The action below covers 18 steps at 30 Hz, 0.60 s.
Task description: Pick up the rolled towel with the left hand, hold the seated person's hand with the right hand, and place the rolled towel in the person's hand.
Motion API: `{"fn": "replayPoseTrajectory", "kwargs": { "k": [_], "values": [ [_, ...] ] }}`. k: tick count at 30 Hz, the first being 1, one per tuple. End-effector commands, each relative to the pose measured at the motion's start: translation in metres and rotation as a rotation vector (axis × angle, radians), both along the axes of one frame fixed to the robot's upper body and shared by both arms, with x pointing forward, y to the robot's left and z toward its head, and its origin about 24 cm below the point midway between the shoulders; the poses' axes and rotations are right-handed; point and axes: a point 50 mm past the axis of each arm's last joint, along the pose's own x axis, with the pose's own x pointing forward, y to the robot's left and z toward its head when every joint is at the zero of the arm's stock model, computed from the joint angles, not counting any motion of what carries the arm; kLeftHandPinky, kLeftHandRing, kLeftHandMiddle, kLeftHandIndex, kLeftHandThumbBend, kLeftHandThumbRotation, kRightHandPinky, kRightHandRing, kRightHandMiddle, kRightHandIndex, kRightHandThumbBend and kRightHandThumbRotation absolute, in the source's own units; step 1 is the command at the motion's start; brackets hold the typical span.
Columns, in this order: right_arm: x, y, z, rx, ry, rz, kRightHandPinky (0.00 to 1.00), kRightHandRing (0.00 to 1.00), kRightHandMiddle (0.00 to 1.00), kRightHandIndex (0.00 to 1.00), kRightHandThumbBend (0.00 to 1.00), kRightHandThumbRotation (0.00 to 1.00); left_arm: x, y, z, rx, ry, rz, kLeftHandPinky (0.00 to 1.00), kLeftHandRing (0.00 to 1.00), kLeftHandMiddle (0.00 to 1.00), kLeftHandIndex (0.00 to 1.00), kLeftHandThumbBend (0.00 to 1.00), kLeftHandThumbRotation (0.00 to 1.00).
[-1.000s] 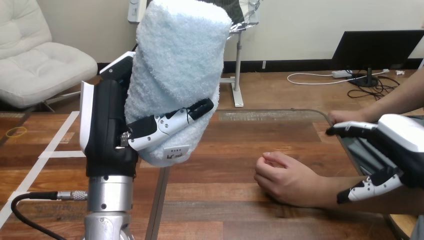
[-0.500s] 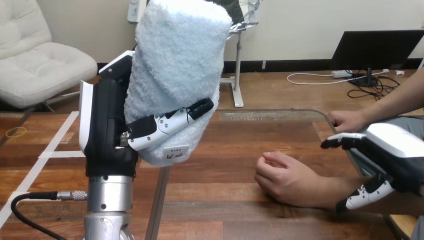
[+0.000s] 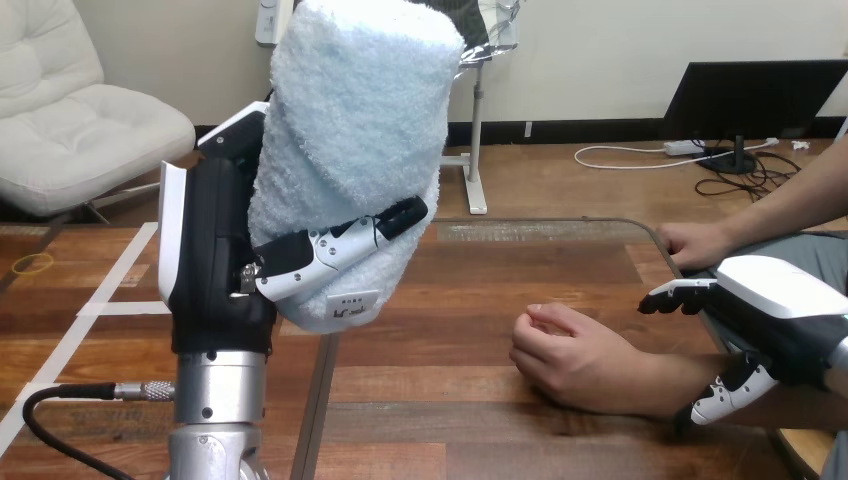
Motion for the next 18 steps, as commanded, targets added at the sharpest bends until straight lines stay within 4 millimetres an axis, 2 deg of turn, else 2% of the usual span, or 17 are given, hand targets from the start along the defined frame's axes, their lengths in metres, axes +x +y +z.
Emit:
{"fn": "replayPoseTrajectory", "kwargs": {
  "k": [1,18],
  "values": [
    [0.017,0.000,0.021,-0.049,-0.083,0.020,0.78,0.80,0.82,0.79,1.00,0.18,0.006,-0.003,0.021,-0.028,-0.105,-0.017,0.17,0.23,0.30,0.34,0.51,0.00],
    [0.026,0.002,0.008,-0.135,-0.015,0.006,0.78,0.82,0.82,0.81,1.00,0.24,0.007,-0.003,0.021,-0.034,-0.105,-0.028,0.16,0.23,0.29,0.34,0.51,0.00]
  ]
}}
